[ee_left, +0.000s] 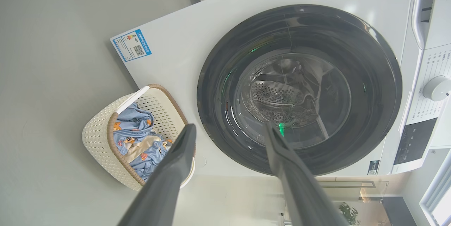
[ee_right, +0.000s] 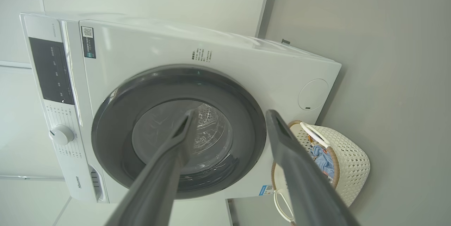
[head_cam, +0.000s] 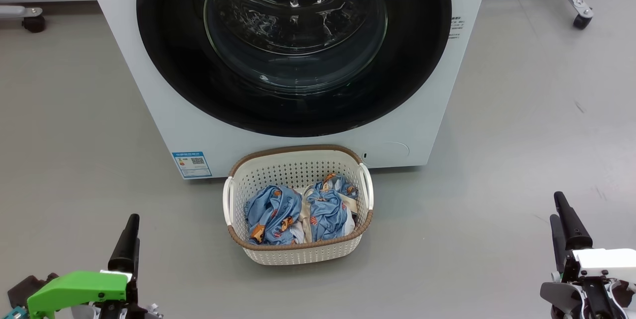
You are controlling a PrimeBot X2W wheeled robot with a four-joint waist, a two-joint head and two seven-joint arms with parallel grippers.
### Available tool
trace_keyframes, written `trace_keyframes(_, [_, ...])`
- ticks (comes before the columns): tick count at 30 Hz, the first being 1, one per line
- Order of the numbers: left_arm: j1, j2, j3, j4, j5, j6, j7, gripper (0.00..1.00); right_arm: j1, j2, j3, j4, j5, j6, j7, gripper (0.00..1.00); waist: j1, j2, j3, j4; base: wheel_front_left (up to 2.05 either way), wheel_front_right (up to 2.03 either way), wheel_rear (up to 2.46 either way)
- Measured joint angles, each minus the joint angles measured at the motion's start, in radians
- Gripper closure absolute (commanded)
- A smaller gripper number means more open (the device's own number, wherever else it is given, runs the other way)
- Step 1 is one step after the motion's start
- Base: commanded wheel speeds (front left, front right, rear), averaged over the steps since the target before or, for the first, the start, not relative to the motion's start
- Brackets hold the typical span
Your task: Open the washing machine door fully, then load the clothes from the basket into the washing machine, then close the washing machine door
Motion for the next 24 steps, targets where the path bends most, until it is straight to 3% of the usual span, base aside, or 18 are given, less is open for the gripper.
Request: trace_keyframes(24, [-0.010, 0.068, -0.096, -0.030, 0.205, 0.000, -0.104, 0.00, -0.037, -0.101, 0.088, -0.024, -0.311, -0.010, -0.101, 0.00, 0.0001, 0.0000, 0.005, 0.006, 0.00, 0.00, 0.00])
